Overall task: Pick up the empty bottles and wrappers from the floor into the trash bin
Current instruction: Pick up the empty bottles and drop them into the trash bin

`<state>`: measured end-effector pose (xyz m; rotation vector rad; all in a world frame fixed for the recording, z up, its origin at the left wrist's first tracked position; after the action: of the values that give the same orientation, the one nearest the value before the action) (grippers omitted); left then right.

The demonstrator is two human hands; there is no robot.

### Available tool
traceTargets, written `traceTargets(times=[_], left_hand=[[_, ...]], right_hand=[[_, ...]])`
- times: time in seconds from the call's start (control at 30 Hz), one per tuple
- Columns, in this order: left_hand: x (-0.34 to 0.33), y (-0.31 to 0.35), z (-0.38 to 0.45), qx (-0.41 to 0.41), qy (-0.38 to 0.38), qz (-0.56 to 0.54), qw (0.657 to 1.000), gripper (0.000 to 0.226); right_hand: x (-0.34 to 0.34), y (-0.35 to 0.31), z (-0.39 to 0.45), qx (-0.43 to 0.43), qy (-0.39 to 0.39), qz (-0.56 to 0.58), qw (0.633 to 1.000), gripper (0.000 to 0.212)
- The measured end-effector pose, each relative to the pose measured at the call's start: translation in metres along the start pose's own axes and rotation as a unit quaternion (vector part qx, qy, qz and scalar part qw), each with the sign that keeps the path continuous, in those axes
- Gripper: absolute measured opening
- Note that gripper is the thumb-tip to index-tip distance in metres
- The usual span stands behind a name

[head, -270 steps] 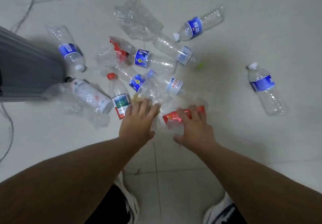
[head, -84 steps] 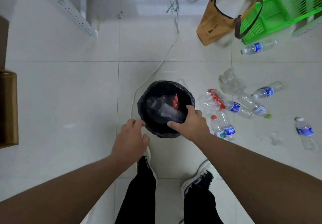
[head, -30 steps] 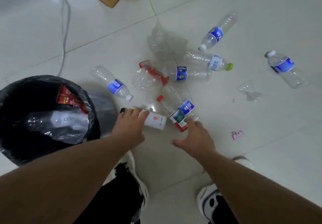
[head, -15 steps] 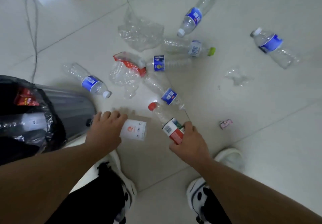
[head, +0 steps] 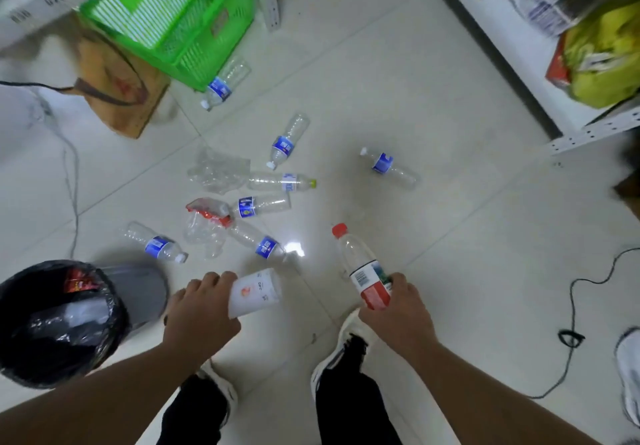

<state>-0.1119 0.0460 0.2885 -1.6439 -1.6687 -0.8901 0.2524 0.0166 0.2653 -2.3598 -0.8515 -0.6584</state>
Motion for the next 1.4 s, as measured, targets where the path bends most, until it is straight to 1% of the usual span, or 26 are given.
traceTargets(times=[0.1, 0.23, 0.33, 0.43, 0.6, 0.77, 0.97, 1.1, 1.2, 1.3, 1.4], left_hand=[[0.023, 0.026, 0.000, -0.013, 0.000, 0.002, 1.000, 0.063], [0.046, 0.045, -0.002, 0.004, -0.021, 0.011, 1.000, 0.060], [0.052, 0.051, 0.000, 0.016, -0.033, 0.015, 0.999, 0.060], [0.051, 0.051, 0.003, 0.028, -0.041, 0.003, 0.999, 0.061], [0.046, 0.036, 0.009, 0.043, -0.032, -0.027, 0.998, 0.056], [0.031, 0.008, 0.028, 0.026, -0.059, -0.042, 0.997, 0.064], [0.026, -0.035, 0.059, 0.054, -0.092, -0.048, 0.993, 0.067], [0.013, -0.066, 0.083, 0.056, -0.105, -0.038, 0.992, 0.078], [-0.010, -0.086, 0.109, 0.037, -0.124, 0.002, 0.992, 0.084], [-0.053, -0.099, 0.144, 0.025, -0.148, 0.012, 0.989, 0.086], [-0.107, -0.111, 0.192, 0.026, -0.150, 0.017, 0.988, 0.090]], right_hand=[[0.031, 0.009, 0.000, 0.008, 0.013, 0.019, 1.000, 0.074], [0.051, 0.015, 0.005, 0.011, 0.020, 0.033, 0.999, 0.067], [0.060, 0.014, 0.009, 0.014, 0.011, 0.029, 0.999, 0.066], [0.070, 0.009, 0.013, 0.023, 0.022, -0.006, 0.999, 0.067], [0.072, -0.009, 0.024, 0.029, 0.037, -0.023, 0.999, 0.071], [0.061, -0.036, 0.033, 0.013, 0.039, -0.031, 0.999, 0.075], [0.045, -0.082, 0.055, 0.035, 0.032, -0.066, 0.997, 0.079], [0.028, -0.102, 0.091, 0.024, 0.024, -0.051, 0.998, 0.091], [0.003, -0.100, 0.133, 0.031, 0.019, -0.057, 0.998, 0.082], [-0.028, -0.089, 0.188, 0.046, 0.015, -0.079, 0.996, 0.078], [-0.064, -0.075, 0.255, 0.046, -0.005, -0.112, 0.993, 0.082]])
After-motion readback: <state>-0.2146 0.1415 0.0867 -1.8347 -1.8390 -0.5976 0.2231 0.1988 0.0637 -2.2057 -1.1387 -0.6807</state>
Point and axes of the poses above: each hand's wrist, its own z-axis towards the middle knuckle, its own x-axis out of the back of the hand, y = z × x, the point moved 6 cm from there along z, towards the middle knuckle
